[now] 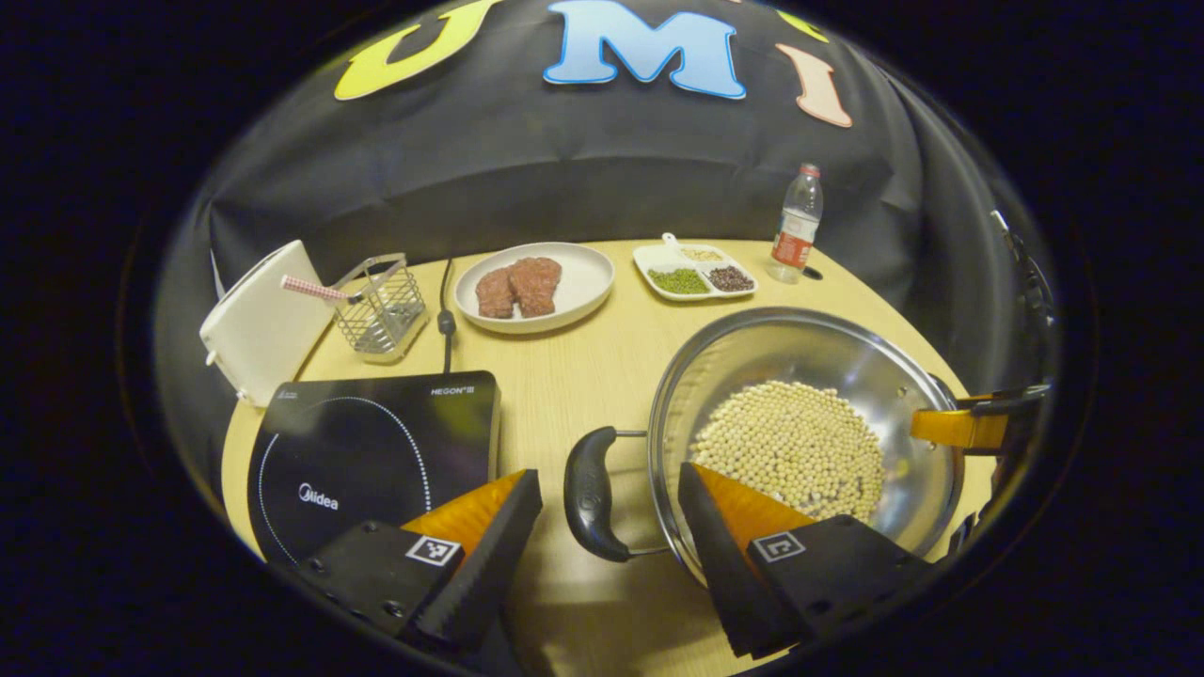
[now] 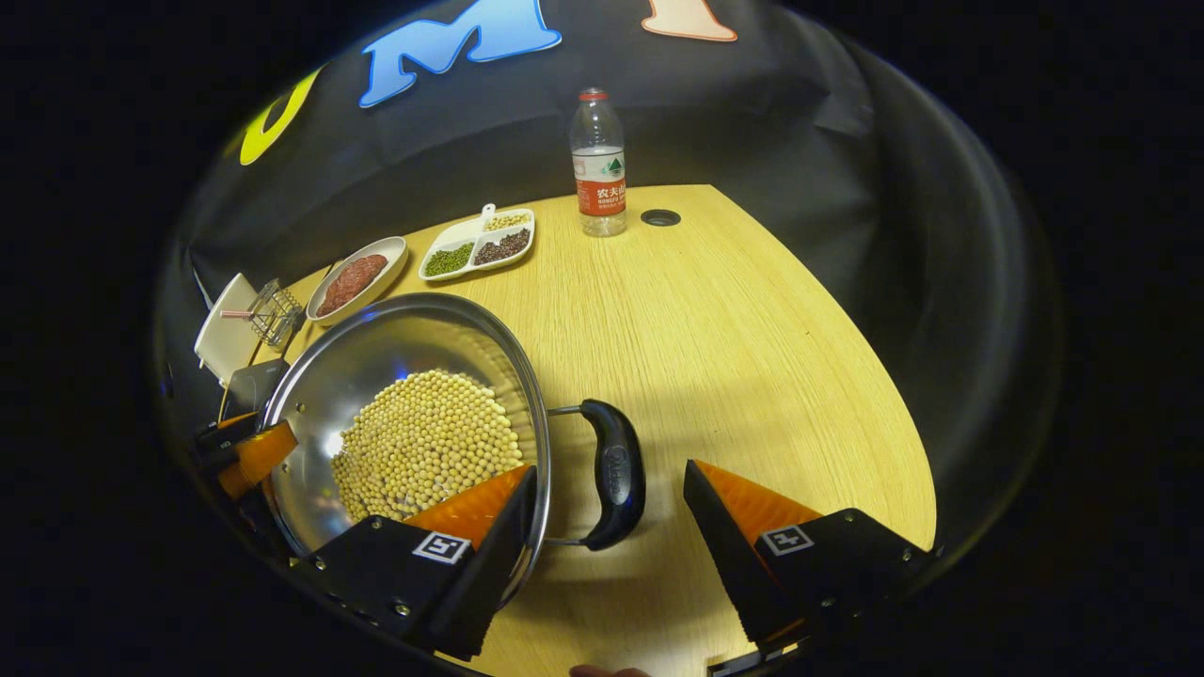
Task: First push the handle of the pot to place it horizontally, then grasp the pot with both hands and set it on the induction cooktop.
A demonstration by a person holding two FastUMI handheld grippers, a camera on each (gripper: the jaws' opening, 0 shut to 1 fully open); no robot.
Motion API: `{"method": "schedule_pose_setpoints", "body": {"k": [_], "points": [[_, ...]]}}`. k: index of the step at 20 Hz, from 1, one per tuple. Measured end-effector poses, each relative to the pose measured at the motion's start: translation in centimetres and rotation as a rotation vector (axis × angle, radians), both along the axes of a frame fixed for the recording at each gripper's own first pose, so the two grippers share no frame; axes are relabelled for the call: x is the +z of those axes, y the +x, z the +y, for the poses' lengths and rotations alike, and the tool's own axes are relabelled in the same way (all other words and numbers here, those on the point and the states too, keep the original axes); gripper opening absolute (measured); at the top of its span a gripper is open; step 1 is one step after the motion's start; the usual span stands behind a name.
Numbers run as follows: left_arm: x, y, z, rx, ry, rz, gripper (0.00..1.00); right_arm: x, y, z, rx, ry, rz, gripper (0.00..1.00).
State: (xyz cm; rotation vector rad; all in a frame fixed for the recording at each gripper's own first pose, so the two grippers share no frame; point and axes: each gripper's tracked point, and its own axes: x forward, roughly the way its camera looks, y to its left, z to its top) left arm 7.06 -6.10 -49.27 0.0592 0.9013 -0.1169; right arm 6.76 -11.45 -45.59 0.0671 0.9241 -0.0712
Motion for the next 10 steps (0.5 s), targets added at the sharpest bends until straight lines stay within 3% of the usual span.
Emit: {"method": "schedule_pose_setpoints", "body": {"k": [5,9,10], "points": [[-1.2,0.3,-0.2,-0.016,0.013,0.014,0.97,-0.6,0.4,0.4,0.001,0.001,0.02,0.91],[-1.5,0.2,-0.8,-0.039,0.009,0.025,0.86,-1.4,0.7,1.2,0.011,-0.016,0.054,0.72],[-1.5,0.2,-0.7,-0.042,0.018,0.024,0.79,-1.3,0.8,1.1,0.007,-0.014,0.055,0.72]]}}
